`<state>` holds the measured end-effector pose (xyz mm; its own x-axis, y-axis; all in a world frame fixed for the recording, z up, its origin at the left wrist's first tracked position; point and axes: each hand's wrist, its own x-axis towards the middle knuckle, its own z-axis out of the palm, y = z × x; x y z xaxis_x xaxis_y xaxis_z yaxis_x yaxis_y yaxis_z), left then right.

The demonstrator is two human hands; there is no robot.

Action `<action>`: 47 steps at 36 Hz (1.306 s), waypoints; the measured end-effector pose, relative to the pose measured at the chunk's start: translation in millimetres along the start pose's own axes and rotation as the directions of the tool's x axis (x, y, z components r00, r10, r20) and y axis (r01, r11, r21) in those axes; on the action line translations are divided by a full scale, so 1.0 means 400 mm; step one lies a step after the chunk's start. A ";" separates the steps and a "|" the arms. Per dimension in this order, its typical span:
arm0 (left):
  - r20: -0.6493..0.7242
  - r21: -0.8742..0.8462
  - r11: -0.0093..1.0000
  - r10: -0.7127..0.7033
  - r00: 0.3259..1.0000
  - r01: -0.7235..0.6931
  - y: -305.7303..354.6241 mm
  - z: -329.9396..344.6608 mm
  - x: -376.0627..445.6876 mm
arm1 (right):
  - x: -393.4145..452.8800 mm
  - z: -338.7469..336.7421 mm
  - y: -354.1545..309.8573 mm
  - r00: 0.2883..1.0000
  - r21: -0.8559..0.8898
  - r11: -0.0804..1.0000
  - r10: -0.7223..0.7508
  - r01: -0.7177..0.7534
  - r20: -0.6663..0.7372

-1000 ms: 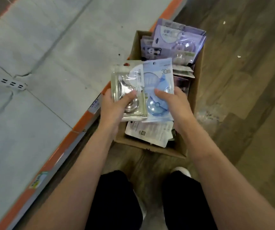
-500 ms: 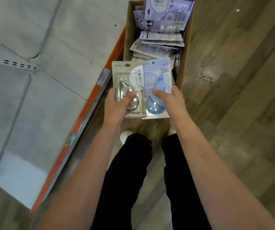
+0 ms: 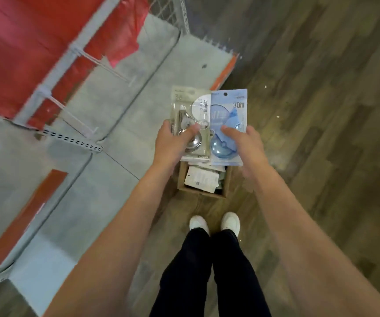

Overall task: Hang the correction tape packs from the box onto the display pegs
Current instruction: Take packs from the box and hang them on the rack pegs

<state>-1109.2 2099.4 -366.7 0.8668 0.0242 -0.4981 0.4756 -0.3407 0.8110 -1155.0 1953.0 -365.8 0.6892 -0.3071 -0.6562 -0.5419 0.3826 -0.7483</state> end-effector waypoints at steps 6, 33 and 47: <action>0.050 -0.025 0.993 0.115 0.992 -0.114 0.209 -0.045 -0.062 | -0.114 0.010 -0.201 0.994 -0.043 0.994 -0.106 0.104 -0.040; -0.196 -0.240 0.801 0.513 0.836 -0.548 0.841 0.002 -0.194 | -0.185 -0.068 -0.895 0.871 -0.200 0.853 -0.442 0.482 0.215; -0.433 -0.359 0.782 0.344 0.833 -0.510 0.977 0.053 -0.205 | -0.104 -0.053 -1.110 0.724 -0.208 0.770 -0.420 0.604 0.547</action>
<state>-997.5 1944.3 -15.6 0.9507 0.3100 -0.0028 -0.0162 0.0586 0.9981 -953.3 1777.4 -8.6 0.9898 0.0938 -0.1074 -0.1009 -0.0723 -0.9923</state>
